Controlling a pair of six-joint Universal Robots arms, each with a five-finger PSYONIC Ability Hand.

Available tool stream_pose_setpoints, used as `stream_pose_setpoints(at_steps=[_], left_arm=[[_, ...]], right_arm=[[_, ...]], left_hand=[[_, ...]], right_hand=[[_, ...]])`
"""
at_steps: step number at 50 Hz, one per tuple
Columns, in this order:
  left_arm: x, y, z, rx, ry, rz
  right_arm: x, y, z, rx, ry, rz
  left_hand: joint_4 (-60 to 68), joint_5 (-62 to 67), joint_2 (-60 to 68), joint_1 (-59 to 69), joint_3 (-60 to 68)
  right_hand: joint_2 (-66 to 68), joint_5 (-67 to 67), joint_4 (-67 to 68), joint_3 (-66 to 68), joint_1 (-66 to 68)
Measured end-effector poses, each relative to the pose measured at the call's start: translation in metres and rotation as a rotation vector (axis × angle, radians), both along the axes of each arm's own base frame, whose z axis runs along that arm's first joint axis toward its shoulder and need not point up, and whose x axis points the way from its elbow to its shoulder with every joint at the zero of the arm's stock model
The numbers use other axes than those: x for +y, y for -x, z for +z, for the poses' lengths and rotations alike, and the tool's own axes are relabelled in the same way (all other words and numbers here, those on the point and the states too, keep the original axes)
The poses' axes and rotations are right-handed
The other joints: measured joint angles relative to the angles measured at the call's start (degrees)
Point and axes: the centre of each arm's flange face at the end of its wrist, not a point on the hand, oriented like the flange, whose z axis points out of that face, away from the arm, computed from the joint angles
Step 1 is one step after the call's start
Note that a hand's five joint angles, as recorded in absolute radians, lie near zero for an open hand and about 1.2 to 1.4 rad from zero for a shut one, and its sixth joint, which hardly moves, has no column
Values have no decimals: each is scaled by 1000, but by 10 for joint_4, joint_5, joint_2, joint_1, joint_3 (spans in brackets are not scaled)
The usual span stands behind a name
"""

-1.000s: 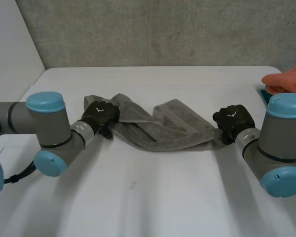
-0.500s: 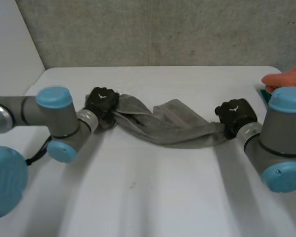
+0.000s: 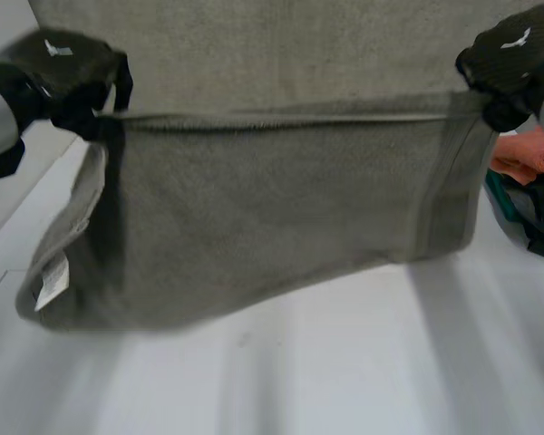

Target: Fold the laundry.

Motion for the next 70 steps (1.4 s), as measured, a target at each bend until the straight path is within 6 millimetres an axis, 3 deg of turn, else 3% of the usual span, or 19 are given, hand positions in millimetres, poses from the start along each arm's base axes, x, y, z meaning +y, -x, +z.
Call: stream_pose_setpoints(at_steps=[6,9,11,15,17,20,24,29,34,40,43,45,46,47,48,50,53,59,70], left_arm=[[-41,6,-41,-93,-64,6],[-79,15,-64,-107,-9,8],[-97,20,-64,-89,58,11],[-120,26,-40,-4,228,29],[-130,26,-2,112,390,55],[-126,21,46,262,552,74],[-107,15,88,395,668,57],[-87,14,95,421,661,5],[-73,14,60,372,526,-27],[-71,5,-12,302,307,12],[-71,-3,-74,247,142,53],[-70,-6,-97,224,88,65],[-70,-9,-127,192,24,77],[-70,-10,-133,186,13,78],[-69,-12,-158,157,-33,82],[-69,-14,-182,129,-70,81],[-71,-19,-224,76,-121,69],[-76,-24,-251,37,-148,57],[-78,-38,-245,24,-135,111]], right_arm=[[-27,-11,-29,-1,-70,13],[-59,-24,-49,-58,-32,3],[-78,-30,-51,-109,36,-9],[-107,-37,-38,-215,216,-27],[-123,-40,-13,-313,399,-29],[-129,-40,21,-411,586,-12],[-122,-39,53,-478,713,33],[-111,-40,62,-484,704,83],[-100,-40,39,-445,563,108],[-86,-39,-24,-363,304,113],[-71,-37,-77,-296,111,126],[-65,-36,-97,-271,44,130],[-56,-33,-123,-236,-40,131],[-55,-32,-128,-230,-53,131],[-48,-29,-148,-199,-114,129],[-44,-28,-157,-185,-141,127],[-32,-18,-197,-114,-244,107],[-33,-6,-214,-97,-284,58],[-46,8,-205,-148,-265,-9]], left_hand=[[0,0,1,0,1],[0,0,1,0,1],[1,0,1,0,1],[2,0,1,0,1],[2,0,1,0,1],[2,0,1,0,1],[2,0,1,0,1],[2,11,1,0,1],[2,11,1,0,1],[2,11,1,0,2],[2,11,1,0,2],[2,11,2,0,2],[2,11,2,0,2],[2,11,2,0,2],[2,11,2,0,2],[2,11,2,0,2],[-34,-18,-34,-31,-33],[-316,-293,-318,-315,-312],[-389,-372,-384,-365,-377]], right_hand=[[0,0,0,0,0],[0,0,0,0,0],[0,0,0,1,0],[0,0,0,2,0],[0,0,0,2,0],[0,0,0,2,0],[0,1,0,2,0],[0,12,0,2,0],[0,12,0,2,0],[0,12,0,2,0],[0,12,0,2,0],[0,12,0,2,0],[0,12,0,2,0],[0,12,0,2,0],[0,12,0,2,0],[0,12,0,2,0],[0,12,0,2,0],[0,12,0,2,0],[0,12,0,2,0]])
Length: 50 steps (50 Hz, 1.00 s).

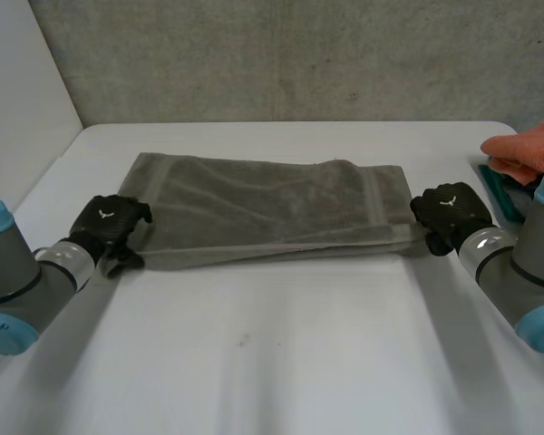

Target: Fold the laundry.

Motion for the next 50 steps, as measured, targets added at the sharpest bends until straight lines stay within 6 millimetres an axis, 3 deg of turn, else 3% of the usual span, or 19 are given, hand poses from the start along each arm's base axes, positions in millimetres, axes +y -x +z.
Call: stream_pose_setpoints(at_steps=[12,17,19,20,21,26,31,37,40,44,47,50], left_arm=[[9,-24,5,-63,-25,49],[13,-30,11,-78,-20,53],[12,-32,12,-80,-13,55],[12,-32,12,-80,-12,55],[10,-33,11,-80,-9,57],[6,-34,9,-80,-20,64],[14,-33,16,-78,-73,64],[45,-35,47,-104,-151,53],[79,-38,72,-176,-220,31],[125,-45,91,-332,-357,-35],[140,-50,95,-421,-410,-93],[142,-51,95,-479,-408,-141]], right_arm=[[-5,4,1,13,10,-34],[-7,4,0,16,8,-38],[-6,3,0,16,7,-37],[-6,3,-1,17,6,-36],[-5,2,-1,17,3,-34],[-2,0,-1,21,-9,-28],[4,2,3,38,-42,-23],[20,10,18,135,-103,-3],[41,22,30,280,-179,38],[80,38,36,510,-343,161],[91,42,34,588,-390,222],[87,42,28,614,-385,231]], left_hand=[[9,19,5,2,2],[87,91,79,86,75],[218,219,220,231,216],[218,219,220,231,216],[340,341,340,353,329],[389,374,383,360,376],[389,374,384,360,377],[389,374,384,360,377],[389,374,384,360,377],[389,374,384,360,377],[389,374,384,360,377],[389,374,384,360,377]], right_hand=[[0,0,0,0,0],[0,0,0,0,0],[0,0,0,0,0],[0,0,0,0,0],[0,0,0,0,0],[0,0,0,0,0],[0,0,0,0,0],[0,0,0,0,0],[0,0,0,0,0],[0,0,0,0,0],[0,0,0,0,0],[0,0,0,0,0]])
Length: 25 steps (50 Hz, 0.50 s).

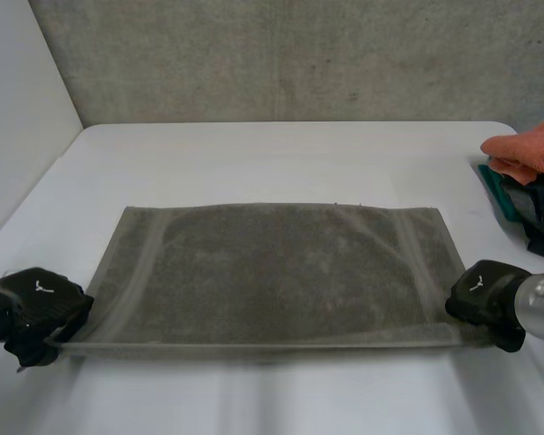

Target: Fold the laundry.

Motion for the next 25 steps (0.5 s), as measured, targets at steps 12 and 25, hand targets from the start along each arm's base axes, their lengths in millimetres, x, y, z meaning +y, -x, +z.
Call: stream_pose_setpoints(at_steps=[12,25], left_arm=[[-102,42,-16,25,307,-70],[-203,99,-38,73,579,-47]], right_arm=[[-89,-24,-13,-177,303,-204],[-168,-48,-42,-272,564,-224]], left_hand=[[0,0,0,0,0],[2,0,1,0,0]], right_hand=[[0,0,0,0,0],[-55,-55,-62,-60,-9]])
